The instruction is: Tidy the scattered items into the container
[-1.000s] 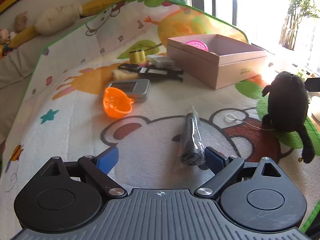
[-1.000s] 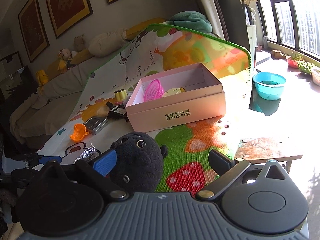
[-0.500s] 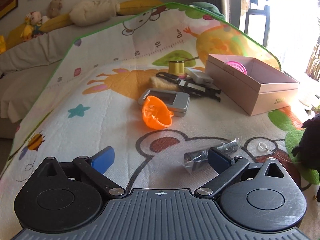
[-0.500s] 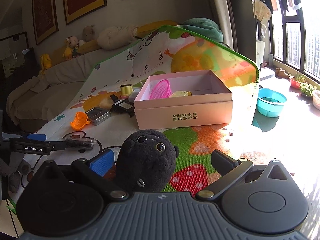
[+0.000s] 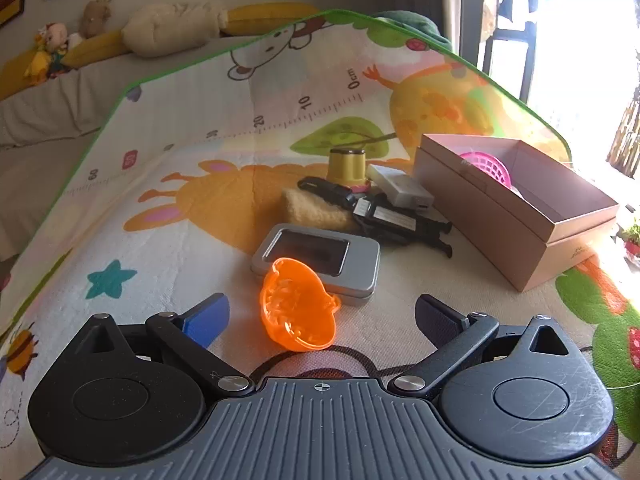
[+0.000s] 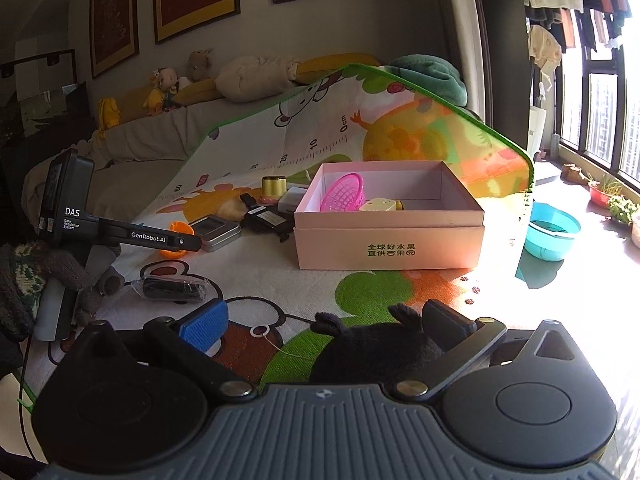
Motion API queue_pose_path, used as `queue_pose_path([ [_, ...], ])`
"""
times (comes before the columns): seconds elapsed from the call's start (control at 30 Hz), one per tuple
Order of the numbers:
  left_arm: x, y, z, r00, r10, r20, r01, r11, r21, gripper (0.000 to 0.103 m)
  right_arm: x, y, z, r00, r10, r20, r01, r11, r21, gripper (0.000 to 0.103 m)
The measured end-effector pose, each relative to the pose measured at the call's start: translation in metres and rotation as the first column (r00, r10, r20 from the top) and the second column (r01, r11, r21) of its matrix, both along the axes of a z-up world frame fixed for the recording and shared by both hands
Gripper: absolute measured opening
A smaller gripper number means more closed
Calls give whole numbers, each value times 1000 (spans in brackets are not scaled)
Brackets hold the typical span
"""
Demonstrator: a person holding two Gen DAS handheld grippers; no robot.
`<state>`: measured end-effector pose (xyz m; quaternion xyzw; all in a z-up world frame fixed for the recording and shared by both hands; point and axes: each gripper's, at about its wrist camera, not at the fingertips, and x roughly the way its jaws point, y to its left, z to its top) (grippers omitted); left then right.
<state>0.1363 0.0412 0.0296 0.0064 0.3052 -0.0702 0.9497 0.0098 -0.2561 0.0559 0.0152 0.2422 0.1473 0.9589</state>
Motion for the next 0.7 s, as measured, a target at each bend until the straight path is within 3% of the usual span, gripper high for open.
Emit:
queue_pose_path([
  [0.13,-16,16,1,998,58,-5,-58,998,-19,102,8,42,3,992,127,11,-126,992,-9,103],
  [0.27,-33,38,-1,995,94,-24,-95,992,-79,102,18,84,-10,985,172,-32,-172,985,3,103],
  [0.37,-39,51,-2,990,134,-37,-137,985,-104,102,30,116,-20,982,171,-86,-167,985,44,103],
  [0.7,-67,95,3,974,226,-3,-224,964,-143,103,85,172,-48,973,60,-222,-65,998,-19,103],
])
